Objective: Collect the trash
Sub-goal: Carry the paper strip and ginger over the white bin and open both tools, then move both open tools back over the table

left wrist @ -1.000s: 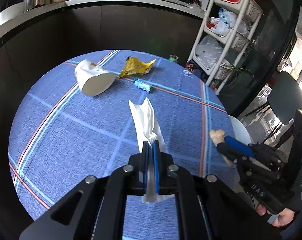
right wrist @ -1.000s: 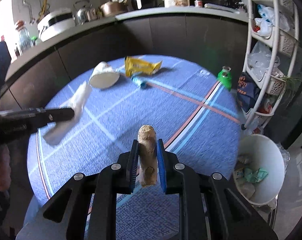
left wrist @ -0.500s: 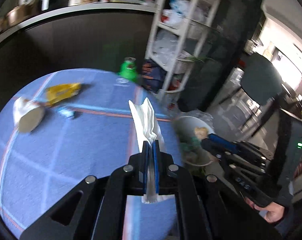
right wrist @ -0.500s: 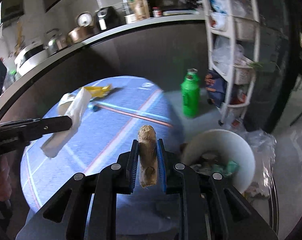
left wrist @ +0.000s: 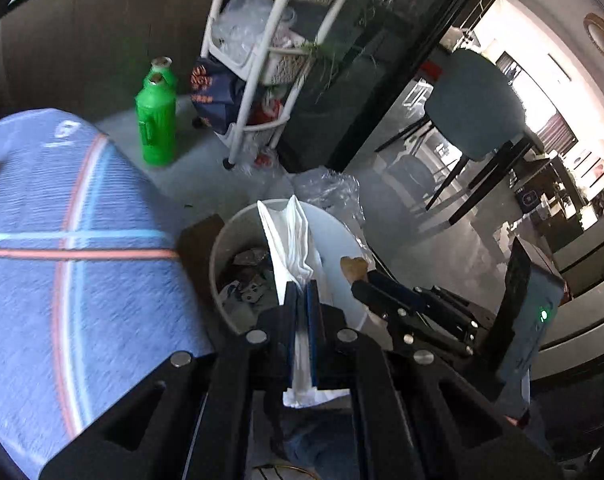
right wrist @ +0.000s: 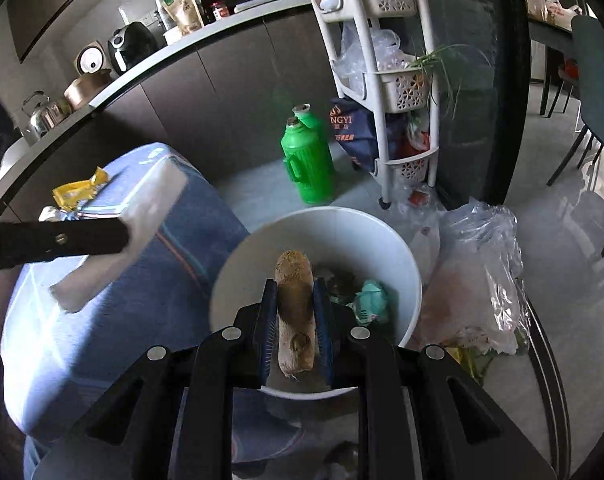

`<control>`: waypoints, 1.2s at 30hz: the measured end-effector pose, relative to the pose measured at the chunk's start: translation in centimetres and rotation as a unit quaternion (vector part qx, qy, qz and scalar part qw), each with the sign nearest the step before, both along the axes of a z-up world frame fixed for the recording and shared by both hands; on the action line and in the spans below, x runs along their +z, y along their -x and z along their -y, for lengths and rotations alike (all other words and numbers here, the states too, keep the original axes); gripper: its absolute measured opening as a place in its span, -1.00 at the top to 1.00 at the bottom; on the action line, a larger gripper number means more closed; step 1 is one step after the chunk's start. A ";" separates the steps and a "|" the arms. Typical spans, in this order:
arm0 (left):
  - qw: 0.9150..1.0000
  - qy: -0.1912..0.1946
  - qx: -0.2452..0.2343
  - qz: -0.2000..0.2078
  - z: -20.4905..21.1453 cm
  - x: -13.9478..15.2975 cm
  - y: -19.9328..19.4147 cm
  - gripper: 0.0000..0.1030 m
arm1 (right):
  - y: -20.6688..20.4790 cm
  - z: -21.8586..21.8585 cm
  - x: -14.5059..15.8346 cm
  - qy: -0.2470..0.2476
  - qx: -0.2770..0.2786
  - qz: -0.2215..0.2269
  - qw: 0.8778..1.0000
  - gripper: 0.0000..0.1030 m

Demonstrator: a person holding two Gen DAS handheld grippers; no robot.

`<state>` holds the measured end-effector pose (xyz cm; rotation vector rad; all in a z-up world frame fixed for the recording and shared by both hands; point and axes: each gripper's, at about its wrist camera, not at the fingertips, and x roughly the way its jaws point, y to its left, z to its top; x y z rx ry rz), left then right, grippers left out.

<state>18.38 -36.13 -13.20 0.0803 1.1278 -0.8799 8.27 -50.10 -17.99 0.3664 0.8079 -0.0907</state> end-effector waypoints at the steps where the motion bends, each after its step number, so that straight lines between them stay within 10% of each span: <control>1: 1.000 -0.005 0.000 0.000 0.6 -0.4 -0.2 0.88 | -0.3 0.2 -0.5 0.001 0.003 -0.002 1.000 0.66; 6: 1.000 -0.018 -0.005 0.007 2.6 -2.1 -1.2 0.67 | -1.7 0.1 -2.7 0.012 0.024 -0.015 1.000 0.60; 9: 0.999 -0.020 0.012 0.034 2.4 -2.1 -1.4 -0.15 | -1.4 -0.7 -2.3 0.064 0.031 -0.008 0.997 -0.22; 16: 0.997 0.006 0.043 0.065 0.7 -0.1 -1.3 -0.93 | 0.7 -1.9 -0.8 0.127 0.049 0.011 0.991 -0.83; 36: 0.986 0.030 0.144 0.073 -10.8 5.6 1.0 -0.93 | 2.7 -8.5 6.2 0.090 0.102 0.064 0.989 -0.83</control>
